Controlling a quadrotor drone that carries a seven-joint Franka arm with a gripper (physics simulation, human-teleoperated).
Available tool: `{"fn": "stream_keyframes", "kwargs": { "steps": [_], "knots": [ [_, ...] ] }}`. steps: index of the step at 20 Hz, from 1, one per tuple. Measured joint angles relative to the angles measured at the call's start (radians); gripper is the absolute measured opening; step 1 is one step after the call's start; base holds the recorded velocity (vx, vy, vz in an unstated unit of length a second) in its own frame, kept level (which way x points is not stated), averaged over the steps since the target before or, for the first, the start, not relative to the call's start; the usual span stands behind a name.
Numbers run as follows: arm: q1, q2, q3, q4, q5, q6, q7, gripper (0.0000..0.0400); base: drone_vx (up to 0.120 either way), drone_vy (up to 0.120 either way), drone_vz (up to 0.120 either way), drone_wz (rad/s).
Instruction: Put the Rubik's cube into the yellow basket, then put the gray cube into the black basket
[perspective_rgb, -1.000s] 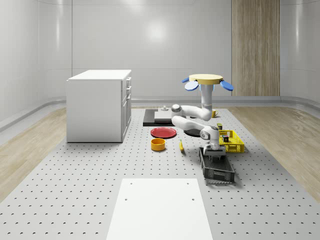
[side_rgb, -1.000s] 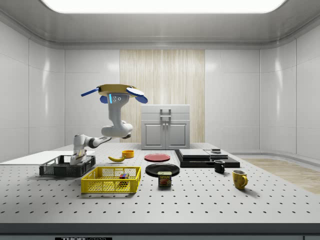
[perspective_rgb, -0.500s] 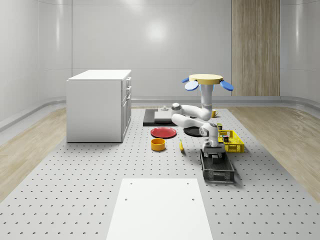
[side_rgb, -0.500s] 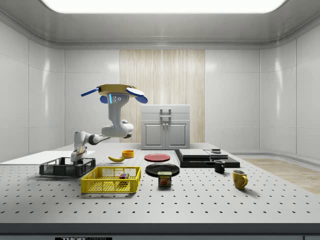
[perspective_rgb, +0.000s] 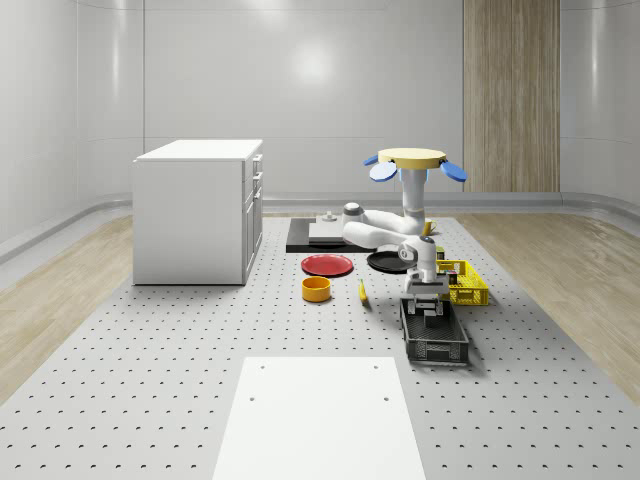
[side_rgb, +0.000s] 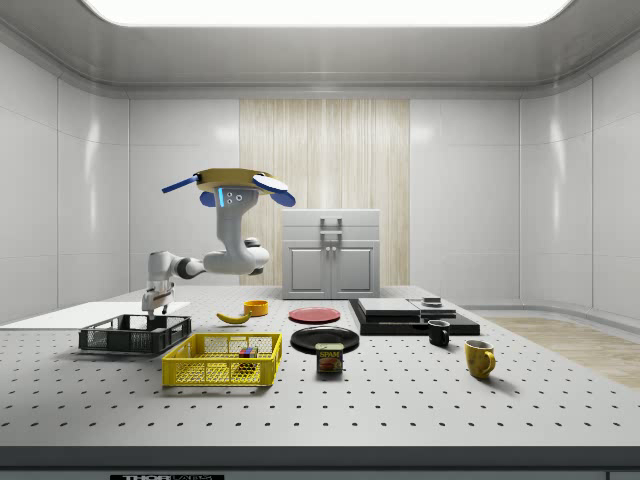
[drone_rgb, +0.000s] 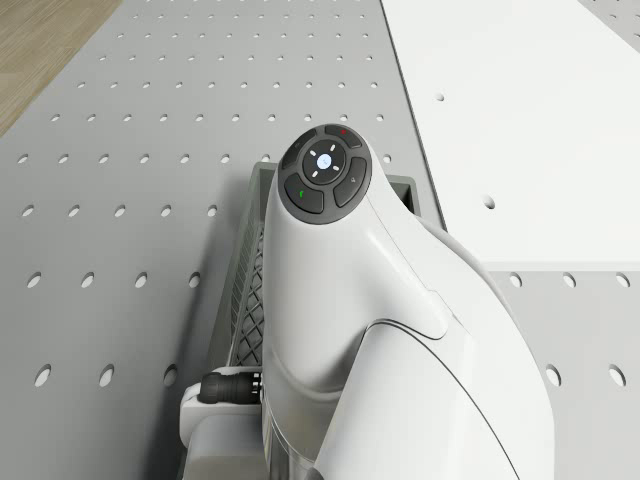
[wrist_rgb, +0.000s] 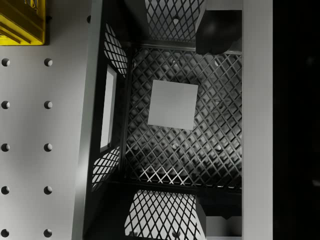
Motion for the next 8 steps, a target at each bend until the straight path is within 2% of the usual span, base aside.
{"fn": "stream_keyframes", "kwargs": {
  "steps": [8],
  "knots": [
    [0.005, 0.002, 0.059, -0.003, 0.055, -0.020, -0.002, 0.0400, 0.000, 0.000, 0.000, 0.000]
  ]
}}
